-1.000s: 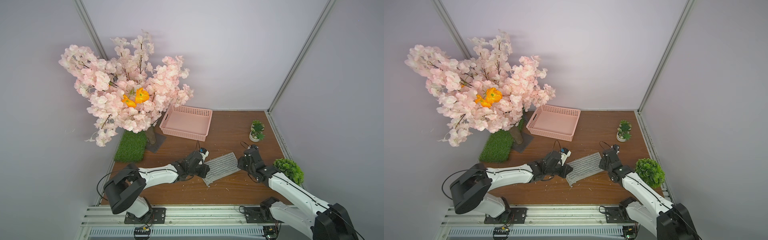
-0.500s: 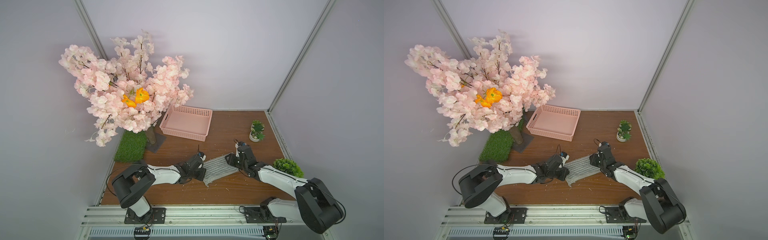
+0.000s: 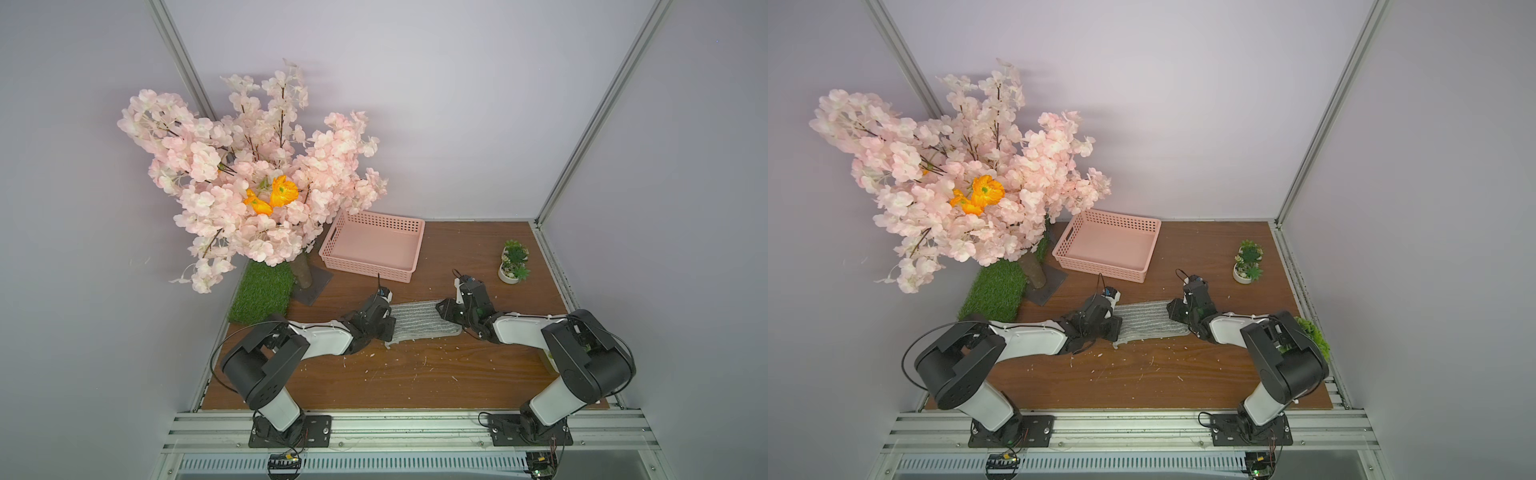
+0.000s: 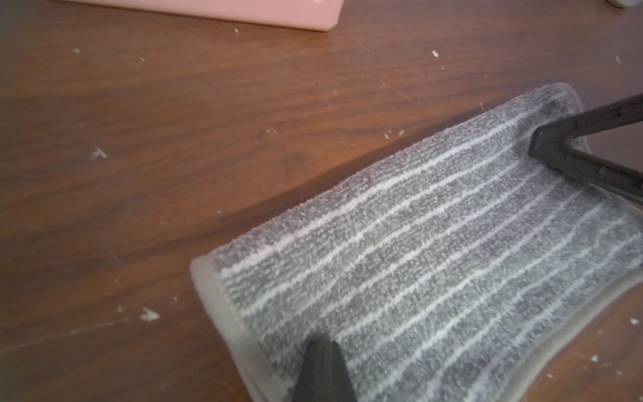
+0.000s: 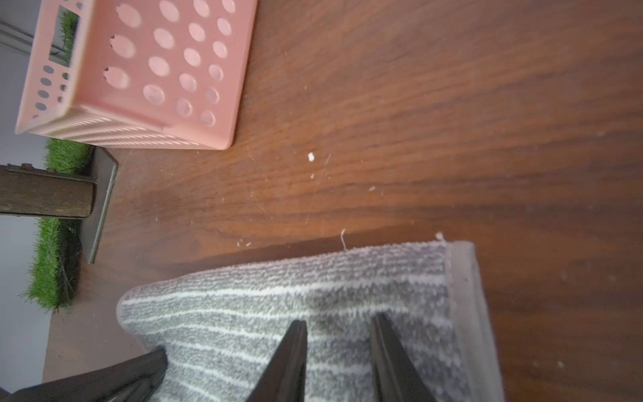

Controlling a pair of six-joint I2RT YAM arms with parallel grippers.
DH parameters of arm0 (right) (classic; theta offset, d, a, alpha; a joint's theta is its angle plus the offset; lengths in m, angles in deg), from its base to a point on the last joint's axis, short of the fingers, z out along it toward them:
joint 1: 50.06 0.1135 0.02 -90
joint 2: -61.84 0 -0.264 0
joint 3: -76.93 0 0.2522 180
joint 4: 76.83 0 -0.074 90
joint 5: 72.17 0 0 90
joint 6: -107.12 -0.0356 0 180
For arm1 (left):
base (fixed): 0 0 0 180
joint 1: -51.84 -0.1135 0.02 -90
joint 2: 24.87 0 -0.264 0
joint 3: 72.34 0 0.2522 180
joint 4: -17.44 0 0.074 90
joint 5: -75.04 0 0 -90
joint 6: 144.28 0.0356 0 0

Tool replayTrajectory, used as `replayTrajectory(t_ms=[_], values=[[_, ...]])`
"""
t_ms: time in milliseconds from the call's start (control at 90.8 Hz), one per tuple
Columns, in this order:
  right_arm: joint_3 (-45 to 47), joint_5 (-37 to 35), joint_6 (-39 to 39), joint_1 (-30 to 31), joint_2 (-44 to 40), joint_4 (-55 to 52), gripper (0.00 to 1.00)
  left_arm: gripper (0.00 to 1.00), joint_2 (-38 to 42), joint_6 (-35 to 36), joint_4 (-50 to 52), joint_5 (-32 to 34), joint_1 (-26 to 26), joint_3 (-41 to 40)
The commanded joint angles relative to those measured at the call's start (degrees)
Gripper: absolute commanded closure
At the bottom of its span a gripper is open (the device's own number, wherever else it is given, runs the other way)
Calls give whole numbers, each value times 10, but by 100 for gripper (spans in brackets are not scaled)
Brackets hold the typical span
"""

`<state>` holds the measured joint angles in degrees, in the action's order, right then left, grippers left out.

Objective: Fold the square dishcloth
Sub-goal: Smooth out the cleaning item at the center of the board.

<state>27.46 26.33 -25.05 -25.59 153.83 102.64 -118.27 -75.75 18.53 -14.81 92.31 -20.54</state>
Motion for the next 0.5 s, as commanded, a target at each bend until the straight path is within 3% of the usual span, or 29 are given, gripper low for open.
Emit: replayTrajectory(t_ms=[0,209,484], values=[[-17,-23,30,0,-6,-17,66,100,9,23,41,-25,-8,1],[-28,-33,56,0,-52,-60,64,100,70,1,41,-98,6,-18],[41,17,1,5,-111,-48,73,96,60,-57,18,-105,42,-26]])
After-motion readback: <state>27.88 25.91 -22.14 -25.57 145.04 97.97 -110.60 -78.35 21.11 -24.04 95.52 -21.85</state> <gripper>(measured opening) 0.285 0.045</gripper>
